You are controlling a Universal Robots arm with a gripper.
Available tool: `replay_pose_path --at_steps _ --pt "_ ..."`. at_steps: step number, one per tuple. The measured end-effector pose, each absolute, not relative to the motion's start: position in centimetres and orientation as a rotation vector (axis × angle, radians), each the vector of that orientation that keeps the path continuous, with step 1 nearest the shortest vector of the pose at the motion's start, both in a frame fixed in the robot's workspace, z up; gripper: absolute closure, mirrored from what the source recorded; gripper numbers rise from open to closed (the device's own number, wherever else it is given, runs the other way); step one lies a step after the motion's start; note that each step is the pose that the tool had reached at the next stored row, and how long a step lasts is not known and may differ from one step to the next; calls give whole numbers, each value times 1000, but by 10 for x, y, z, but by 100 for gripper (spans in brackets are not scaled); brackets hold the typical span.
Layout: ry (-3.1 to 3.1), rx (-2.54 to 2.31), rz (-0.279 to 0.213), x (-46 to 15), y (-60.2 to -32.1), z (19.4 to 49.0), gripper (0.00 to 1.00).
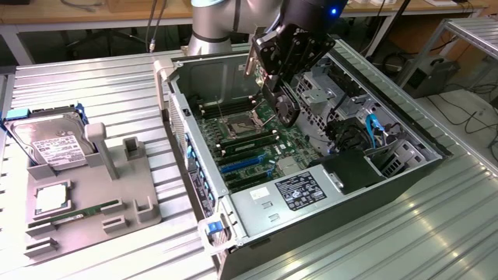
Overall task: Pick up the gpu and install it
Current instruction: 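Insert the gpu into the slot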
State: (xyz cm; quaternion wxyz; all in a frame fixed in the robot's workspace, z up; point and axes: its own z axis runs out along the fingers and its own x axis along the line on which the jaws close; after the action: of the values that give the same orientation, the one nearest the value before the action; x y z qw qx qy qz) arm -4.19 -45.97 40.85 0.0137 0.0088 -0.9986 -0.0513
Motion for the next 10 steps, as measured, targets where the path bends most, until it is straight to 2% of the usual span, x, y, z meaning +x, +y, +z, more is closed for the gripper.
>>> replay_pose_path --at_steps 10 --pt "-3110 27 -160 -42 -460 408 74"
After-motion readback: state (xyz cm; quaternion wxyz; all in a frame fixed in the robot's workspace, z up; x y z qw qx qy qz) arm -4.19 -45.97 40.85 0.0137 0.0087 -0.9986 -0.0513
